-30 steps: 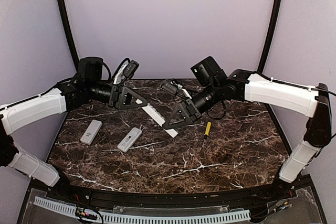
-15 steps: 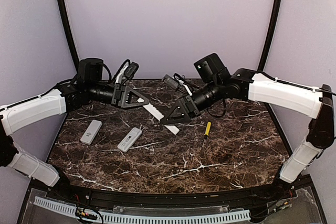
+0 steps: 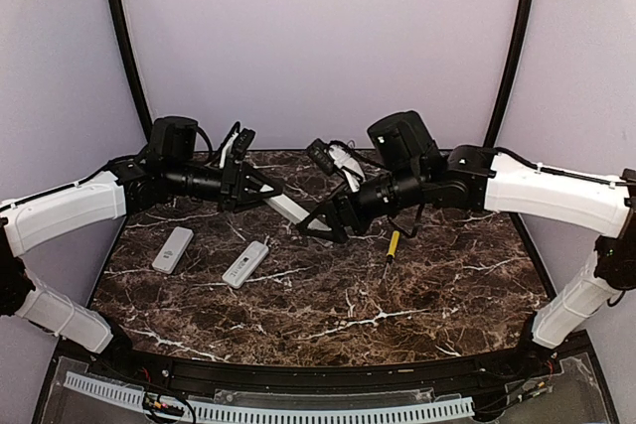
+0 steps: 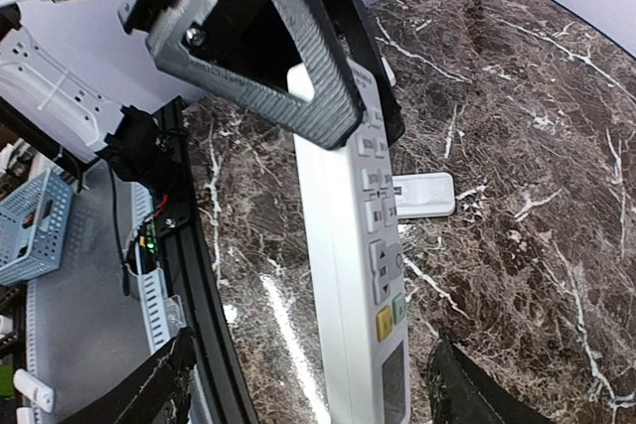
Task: Unload the batteries from the remote control
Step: Pass from the right arm to the left, then pass from the left arm to the right
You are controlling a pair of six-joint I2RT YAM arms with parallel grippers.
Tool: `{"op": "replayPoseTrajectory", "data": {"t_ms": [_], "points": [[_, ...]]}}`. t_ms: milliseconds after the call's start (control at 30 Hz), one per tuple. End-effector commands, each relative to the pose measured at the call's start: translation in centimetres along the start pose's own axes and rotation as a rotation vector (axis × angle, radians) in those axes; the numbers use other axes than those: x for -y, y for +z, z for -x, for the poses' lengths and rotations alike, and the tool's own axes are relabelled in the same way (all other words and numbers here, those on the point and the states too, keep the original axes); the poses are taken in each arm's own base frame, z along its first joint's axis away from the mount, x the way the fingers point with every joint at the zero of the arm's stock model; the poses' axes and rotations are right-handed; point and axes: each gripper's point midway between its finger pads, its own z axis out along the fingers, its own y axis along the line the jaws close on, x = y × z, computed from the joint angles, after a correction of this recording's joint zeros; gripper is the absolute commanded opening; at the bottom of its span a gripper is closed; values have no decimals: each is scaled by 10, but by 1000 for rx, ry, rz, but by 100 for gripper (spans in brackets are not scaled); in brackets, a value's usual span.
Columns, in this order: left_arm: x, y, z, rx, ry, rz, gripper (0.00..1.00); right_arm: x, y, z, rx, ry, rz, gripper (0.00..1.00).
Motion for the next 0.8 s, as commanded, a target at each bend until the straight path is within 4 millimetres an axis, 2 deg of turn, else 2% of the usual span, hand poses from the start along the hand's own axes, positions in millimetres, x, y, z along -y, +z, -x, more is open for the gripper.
{"op": "replayPoseTrajectory", "data": {"t_ms": [0, 200, 467, 767], "points": [[0, -5, 5, 30, -28, 11, 3, 20, 22, -6, -15, -77, -153, 77], [1, -5, 4, 20, -42, 4, 4, 35, 40, -20, -69, -107, -226, 73], [-3, -3, -2, -6, -55, 9, 4, 40, 44, -15, -46, -136, -251, 44], [-6, -1, -6, -33, -70, 11, 4, 35, 46, -7, -19, -157, -232, 42]]}}
